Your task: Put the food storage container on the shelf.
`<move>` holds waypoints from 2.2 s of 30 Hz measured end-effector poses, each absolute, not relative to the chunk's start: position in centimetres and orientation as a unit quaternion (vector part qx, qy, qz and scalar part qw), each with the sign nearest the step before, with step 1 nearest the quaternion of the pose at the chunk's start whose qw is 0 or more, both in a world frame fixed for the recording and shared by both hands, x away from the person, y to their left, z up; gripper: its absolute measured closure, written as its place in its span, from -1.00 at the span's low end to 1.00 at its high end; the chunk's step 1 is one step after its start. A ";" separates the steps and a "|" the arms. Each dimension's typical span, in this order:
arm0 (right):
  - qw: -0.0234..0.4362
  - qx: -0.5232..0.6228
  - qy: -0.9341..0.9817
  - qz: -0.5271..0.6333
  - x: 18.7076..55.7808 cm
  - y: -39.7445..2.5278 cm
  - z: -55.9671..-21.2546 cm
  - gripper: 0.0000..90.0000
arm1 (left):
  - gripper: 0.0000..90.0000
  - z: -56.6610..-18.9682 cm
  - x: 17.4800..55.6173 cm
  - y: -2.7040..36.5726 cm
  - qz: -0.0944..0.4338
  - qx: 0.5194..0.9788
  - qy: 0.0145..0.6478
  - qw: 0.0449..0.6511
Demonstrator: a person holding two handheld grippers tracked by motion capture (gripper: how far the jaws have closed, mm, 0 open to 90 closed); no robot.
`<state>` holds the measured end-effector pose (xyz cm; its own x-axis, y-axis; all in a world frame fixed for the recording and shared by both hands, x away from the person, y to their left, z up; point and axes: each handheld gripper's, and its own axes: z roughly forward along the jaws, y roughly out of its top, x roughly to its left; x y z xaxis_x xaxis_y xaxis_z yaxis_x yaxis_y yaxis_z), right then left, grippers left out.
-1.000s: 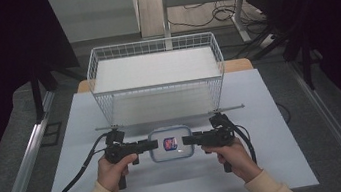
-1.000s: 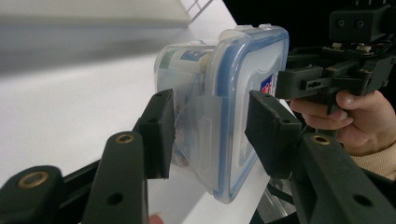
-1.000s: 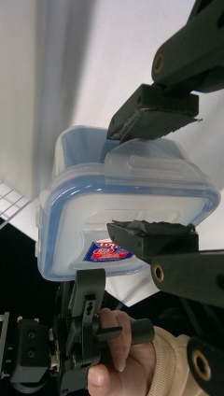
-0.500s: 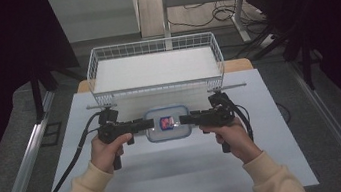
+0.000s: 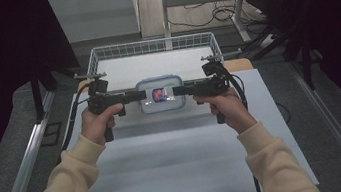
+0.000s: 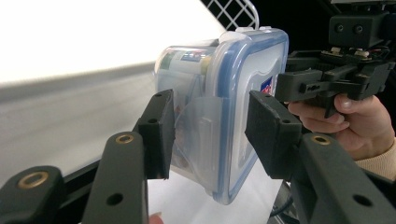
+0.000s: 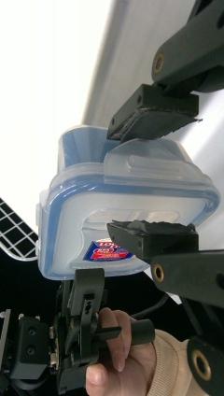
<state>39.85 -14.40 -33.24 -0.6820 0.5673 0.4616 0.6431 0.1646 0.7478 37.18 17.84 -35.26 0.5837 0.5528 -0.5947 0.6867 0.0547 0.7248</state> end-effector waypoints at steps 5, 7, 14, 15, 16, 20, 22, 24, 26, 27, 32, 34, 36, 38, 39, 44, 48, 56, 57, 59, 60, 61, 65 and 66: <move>0.031 -0.389 -0.768 -0.508 41.2 -14.0 -31.9 0.10 | 0.18 -34.2 38.5 18.1 -0.055 0.686 0.448 0.571; 0.030 -0.392 -0.766 -0.508 41.7 -13.9 -31.5 0.10 | 0.18 -33.8 39.1 18.2 -0.058 0.685 0.447 0.572; 0.032 -0.394 -0.762 -0.512 44.0 -13.9 -29.9 0.10 | 0.19 -32.1 41.5 18.4 -0.057 0.687 0.445 0.572; 0.033 -0.395 -0.762 -0.513 44.3 -13.9 -29.7 0.10 | 0.19 -31.9 41.7 18.4 -0.059 0.684 0.447 0.573; 0.034 -0.396 -0.761 -0.513 44.5 -13.9 -29.6 0.10 | 0.19 -31.7 42.0 18.4 -0.060 0.684 0.447 0.573; 0.034 -0.398 -0.760 -0.512 45.3 -13.9 -29.0 0.10 | 0.19 -31.5 42.8 18.4 -0.063 0.683 0.447 0.574; 0.036 -0.399 -0.761 -0.511 45.7 -13.9 -29.1 0.10 | 0.19 -31.5 43.3 18.4 -0.065 0.683 0.449 0.572; 0.039 -0.402 -0.760 -0.510 46.2 -13.9 -29.2 0.10 | 0.19 -31.7 43.8 18.5 -0.070 0.682 0.453 0.570; 0.042 -0.403 -0.759 -0.510 46.8 -13.9 -29.4 0.10 | 0.19 -31.9 44.4 18.5 -0.073 0.682 0.456 0.566; 0.045 -0.404 -0.760 -0.508 47.2 -13.9 -29.6 0.10 | 0.19 -32.1 44.8 18.4 -0.077 0.680 0.462 0.563; 0.060 -0.414 -0.759 -0.499 49.3 -13.9 -30.3 0.09 | 0.19 -32.8 46.6 18.4 -0.092 0.673 0.476 0.558; 0.065 -0.421 -0.758 -0.494 50.0 -13.8 -30.6 0.09 | 0.19 -33.3 47.3 18.5 -0.100 0.670 0.482 0.556; 0.068 -0.429 -0.758 -0.487 50.7 -13.6 -30.9 0.08 | 0.20 -33.6 47.8 18.5 -0.107 0.662 0.487 0.559; 0.076 -0.435 -0.752 -0.489 51.2 -13.7 -31.2 0.08 | 0.20 -33.7 48.3 18.7 -0.110 0.657 0.491 0.561; 0.078 -0.437 -0.750 -0.490 51.4 -13.7 -31.3 0.08 | 0.20 -33.8 48.6 18.8 -0.113 0.654 0.494 0.562; 0.097 -0.461 -0.738 -0.483 52.4 -13.6 -31.4 0.07 | 0.20 -34.0 49.7 19.0 -0.135 0.650 0.501 0.556; 0.126 -0.496 -0.720 -0.469 53.3 -13.6 -31.5 0.07 | 0.20 -34.3 50.2 19.0 -0.147 0.637 0.519 0.551; 0.138 -0.522 -0.700 -0.468 53.8 -13.4 -32.1 0.01 | 0.16 -34.9 51.0 19.0 -0.164 0.623 0.533 0.549; 0.140 -0.526 -0.696 -0.469 53.8 -13.4 -32.1 0.01 | 0.15 -34.9 51.1 19.1 -0.166 0.621 0.533 0.550; 0.145 -0.535 -0.686 -0.471 54.0 -13.4 -32.3 0.01 | 0.14 -35.1 51.2 19.0 -0.168 0.620 0.537 0.547; 0.148 -0.540 -0.681 -0.472 54.1 -13.4 -32.4 0.00 | 0.13 -35.1 51.3 19.0 -0.169 0.620 0.538 0.546; 0.149 -0.541 -0.679 -0.473 54.1 -13.4 -32.5 0.00 | 0.12 -35.2 51.3 19.1 -0.170 0.619 0.538 0.547; 0.160 -0.545 -0.670 -0.479 54.1 -13.7 -33.0 0.00 | 0.09 -35.4 51.4 19.1 -0.172 0.618 0.537 0.548; 0.158 -0.545 -0.667 -0.483 54.0 -13.7 -33.1 -0.01 | 0.09 -35.4 51.4 19.0 -0.170 0.617 0.537 0.549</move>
<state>54.03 -13.67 -33.06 -0.3557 0.5746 0.7371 0.8796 -0.0607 0.4718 51.36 19.02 -35.38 0.3658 0.4766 -0.7994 0.8492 0.1804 0.4962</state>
